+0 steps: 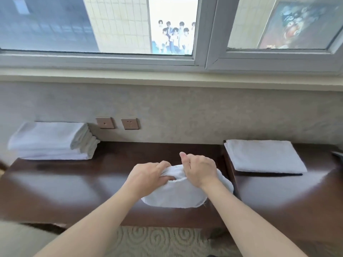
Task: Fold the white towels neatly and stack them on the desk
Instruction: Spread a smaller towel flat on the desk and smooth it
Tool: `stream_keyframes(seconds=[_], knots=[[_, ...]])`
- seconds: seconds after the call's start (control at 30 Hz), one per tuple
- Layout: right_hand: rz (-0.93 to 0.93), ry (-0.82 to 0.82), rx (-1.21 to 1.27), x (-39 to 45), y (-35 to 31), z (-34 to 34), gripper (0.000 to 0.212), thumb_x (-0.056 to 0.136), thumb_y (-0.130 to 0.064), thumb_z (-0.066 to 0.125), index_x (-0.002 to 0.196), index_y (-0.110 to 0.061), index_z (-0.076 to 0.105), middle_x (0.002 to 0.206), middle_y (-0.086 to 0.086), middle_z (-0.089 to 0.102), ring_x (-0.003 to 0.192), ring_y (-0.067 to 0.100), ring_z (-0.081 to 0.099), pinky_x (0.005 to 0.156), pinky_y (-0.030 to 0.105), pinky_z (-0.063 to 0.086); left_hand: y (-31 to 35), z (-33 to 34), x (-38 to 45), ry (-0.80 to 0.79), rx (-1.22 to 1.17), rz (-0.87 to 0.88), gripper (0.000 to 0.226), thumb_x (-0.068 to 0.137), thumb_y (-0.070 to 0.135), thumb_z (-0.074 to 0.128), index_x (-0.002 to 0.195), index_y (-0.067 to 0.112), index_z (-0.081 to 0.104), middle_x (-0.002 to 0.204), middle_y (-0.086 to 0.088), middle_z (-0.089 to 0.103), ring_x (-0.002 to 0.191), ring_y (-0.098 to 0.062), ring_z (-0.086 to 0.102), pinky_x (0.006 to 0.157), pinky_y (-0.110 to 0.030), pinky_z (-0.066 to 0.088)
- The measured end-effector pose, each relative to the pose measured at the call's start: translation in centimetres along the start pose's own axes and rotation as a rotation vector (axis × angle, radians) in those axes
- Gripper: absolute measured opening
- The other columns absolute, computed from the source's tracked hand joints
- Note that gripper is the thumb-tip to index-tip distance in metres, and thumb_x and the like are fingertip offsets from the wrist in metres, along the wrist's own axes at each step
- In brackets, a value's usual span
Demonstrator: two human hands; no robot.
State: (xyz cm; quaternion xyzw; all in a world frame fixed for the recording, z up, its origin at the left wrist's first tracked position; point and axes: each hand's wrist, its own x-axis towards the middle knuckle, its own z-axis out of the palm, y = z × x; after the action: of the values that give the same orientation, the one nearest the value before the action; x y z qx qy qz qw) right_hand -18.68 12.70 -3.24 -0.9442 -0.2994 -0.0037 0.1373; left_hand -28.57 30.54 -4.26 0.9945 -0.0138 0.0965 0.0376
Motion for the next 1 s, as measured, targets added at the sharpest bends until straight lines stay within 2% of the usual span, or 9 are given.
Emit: stream_keyframes(seconds=[0.1,0.37,0.43,0.53,0.7,0.77,0.83,0.9,1.0], knots=[[-0.024,-0.005,-0.061,0.9,-3.2,1.1,0.068,0.103,-0.056,0.01,0.082,-0.017,0.061,0.083,0.002,0.07,0.086,0.026,0.066,0.072,0.036,0.043,-3.5,0.3,-1.7,0.135,0.083,0.009,0.06,0.088,0.074,0.027,0.081,0.03,0.068,0.045,0.009,0.048,0.04,-0.011,0.05,0.035,-0.023,0.022],[0.038,-0.128,-0.109,5.7,-4.1,5.7,0.056,0.105,-0.053,0.016,0.079,-0.021,0.054,0.083,0.0,0.067,0.086,0.023,0.065,0.074,0.036,0.045,-12.4,2.9,-2.4,0.167,0.097,-0.124,0.074,0.104,0.058,0.017,0.054,0.024,0.059,0.046,0.01,0.05,0.045,-0.014,0.05,0.041,-0.019,0.01],[0.045,-0.152,-0.112,7.7,-3.8,7.1,0.057,0.105,-0.053,0.016,0.08,-0.021,0.055,0.084,-0.001,0.068,0.088,0.023,0.065,0.075,0.036,0.046,-14.9,3.8,-2.4,0.189,0.106,-0.128,0.07,0.107,0.052,0.022,0.053,0.023,0.056,0.048,0.008,0.049,0.048,-0.016,0.047,0.038,-0.023,0.02],[0.02,-0.197,-0.123,11.1,-4.1,9.8,0.058,0.104,-0.055,0.015,0.081,-0.021,0.056,0.083,-0.002,0.067,0.085,0.022,0.065,0.074,0.035,0.047,-18.6,5.8,-1.7,0.147,0.138,-0.073,0.056,0.104,0.045,0.036,0.06,0.023,0.063,0.057,0.008,0.052,0.055,-0.017,0.047,0.038,-0.03,0.037],[-0.028,-0.223,-0.165,16.7,-4.9,15.5,0.069,0.103,-0.054,0.015,0.067,-0.015,0.06,0.062,0.004,0.059,0.059,0.03,0.06,0.058,0.038,0.044,-24.0,9.5,0.8,-0.092,0.222,-0.087,0.027,0.089,0.033,0.053,0.068,0.019,0.064,0.074,0.004,0.061,0.069,-0.022,0.054,0.057,-0.034,0.038],[-0.025,-0.246,-0.212,17.9,-5.2,17.6,0.06,0.1,-0.051,0.025,0.078,-0.012,0.066,0.071,0.007,0.063,0.068,0.031,0.059,0.067,0.043,0.046,-25.2,10.7,1.4,-0.273,0.236,-0.205,0.013,0.083,0.033,0.064,0.086,0.022,0.071,0.105,0.0,0.068,0.099,-0.023,0.061,0.078,-0.041,0.038],[-0.037,-0.283,-0.215,18.5,-6.0,19.2,0.057,0.097,-0.05,0.028,0.093,-0.01,0.068,0.087,0.01,0.066,0.084,0.033,0.06,0.083,0.049,0.049,-25.4,11.9,1.8,-0.515,0.197,-0.337,0.033,0.092,0.042,0.058,0.12,0.026,0.067,0.147,-0.003,0.049,0.139,-0.023,0.041,0.104,-0.049,0.028],[-0.051,-0.36,-0.179,18.6,-7.2,20.9,0.06,0.098,-0.05,0.025,0.107,-0.009,0.068,0.104,0.011,0.069,0.103,0.034,0.062,0.098,0.053,0.048,-25.2,13.4,1.9,-0.616,0.168,-0.342,0.047,0.101,0.046,0.042,0.142,0.026,0.05,0.163,-0.003,0.025,0.151,-0.023,0.018,0.116,-0.049,0.018],[-0.121,-0.432,-0.135,18.2,-9.3,23.8,0.061,0.099,-0.05,0.02,0.116,-0.013,0.066,0.121,0.008,0.067,0.12,0.031,0.059,0.109,0.052,0.043,-24.9,15.9,1.7,-0.631,0.085,-0.328,0.055,0.104,0.045,0.036,0.152,0.021,0.037,0.166,-0.005,0.021,0.153,-0.024,0.016,0.121,-0.045,0.015]])
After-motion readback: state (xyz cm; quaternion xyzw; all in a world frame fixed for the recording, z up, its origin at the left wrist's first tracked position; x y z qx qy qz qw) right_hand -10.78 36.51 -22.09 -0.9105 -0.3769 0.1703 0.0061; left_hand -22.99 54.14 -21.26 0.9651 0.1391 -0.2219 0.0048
